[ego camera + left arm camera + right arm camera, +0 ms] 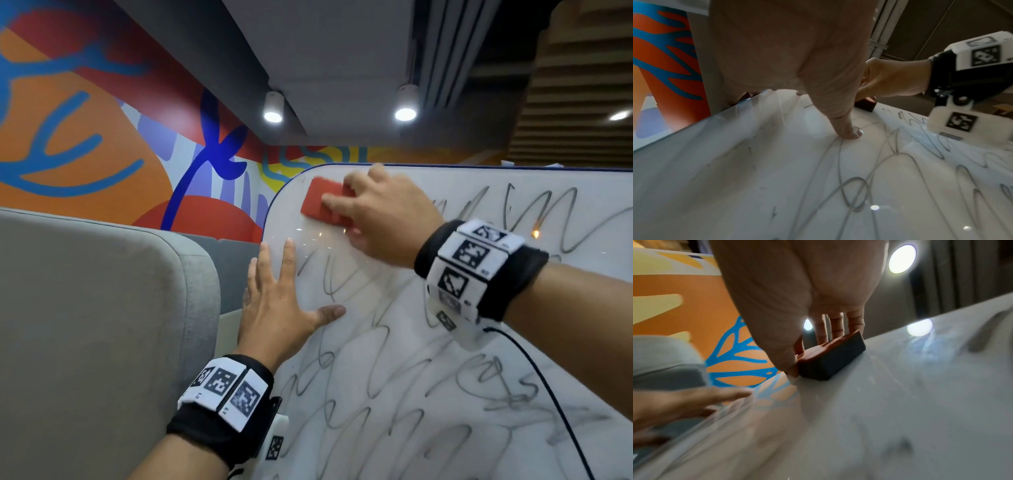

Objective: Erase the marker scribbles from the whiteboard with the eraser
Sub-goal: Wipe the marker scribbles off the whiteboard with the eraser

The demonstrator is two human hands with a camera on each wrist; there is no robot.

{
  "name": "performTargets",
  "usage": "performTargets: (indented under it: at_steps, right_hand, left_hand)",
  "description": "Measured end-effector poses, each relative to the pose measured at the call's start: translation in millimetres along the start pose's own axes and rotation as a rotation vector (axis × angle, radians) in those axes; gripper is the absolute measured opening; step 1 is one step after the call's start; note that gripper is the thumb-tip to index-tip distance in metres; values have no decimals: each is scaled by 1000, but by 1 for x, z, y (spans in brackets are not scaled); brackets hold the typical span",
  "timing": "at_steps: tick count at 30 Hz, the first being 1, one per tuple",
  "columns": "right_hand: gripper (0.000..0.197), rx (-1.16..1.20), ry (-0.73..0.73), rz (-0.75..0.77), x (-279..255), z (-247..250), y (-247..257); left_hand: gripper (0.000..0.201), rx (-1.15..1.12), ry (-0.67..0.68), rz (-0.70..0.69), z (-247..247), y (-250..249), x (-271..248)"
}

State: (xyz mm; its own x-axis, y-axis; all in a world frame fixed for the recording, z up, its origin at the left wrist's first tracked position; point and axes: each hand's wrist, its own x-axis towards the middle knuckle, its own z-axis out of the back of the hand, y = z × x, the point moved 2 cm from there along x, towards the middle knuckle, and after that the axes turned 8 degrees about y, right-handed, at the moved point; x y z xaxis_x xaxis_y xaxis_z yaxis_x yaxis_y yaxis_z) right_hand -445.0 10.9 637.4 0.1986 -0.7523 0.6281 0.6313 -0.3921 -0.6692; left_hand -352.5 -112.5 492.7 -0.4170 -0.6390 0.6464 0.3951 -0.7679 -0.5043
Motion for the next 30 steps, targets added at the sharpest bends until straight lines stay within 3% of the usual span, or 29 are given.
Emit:
performTargets:
  at_steps: [4,11,17,23,28,30]
  right_hand:
    - [52,29,-35,-130,15,5,-6]
    - [56,38,23,86,-13,-14,27]
    - [51,50,-30,-68,-5,-5,7]
    - [55,5,50,139,-33,-22,39]
    - [53,26,22,-4,-23,-11,23]
    - [52,35,38,16,-33,-20,36]
  left_hand:
    - [125,-7,-2,2,0,1,-2]
    - [127,-33,17,37,-2,5,-6]
    - [128,-36,19,43,-1,5,-6]
    - [130,-44,8,58,-3,6,-9]
    - [139,-119,7,125,-6,8,-13]
    - [142,-148,6,157,-8,11,-15]
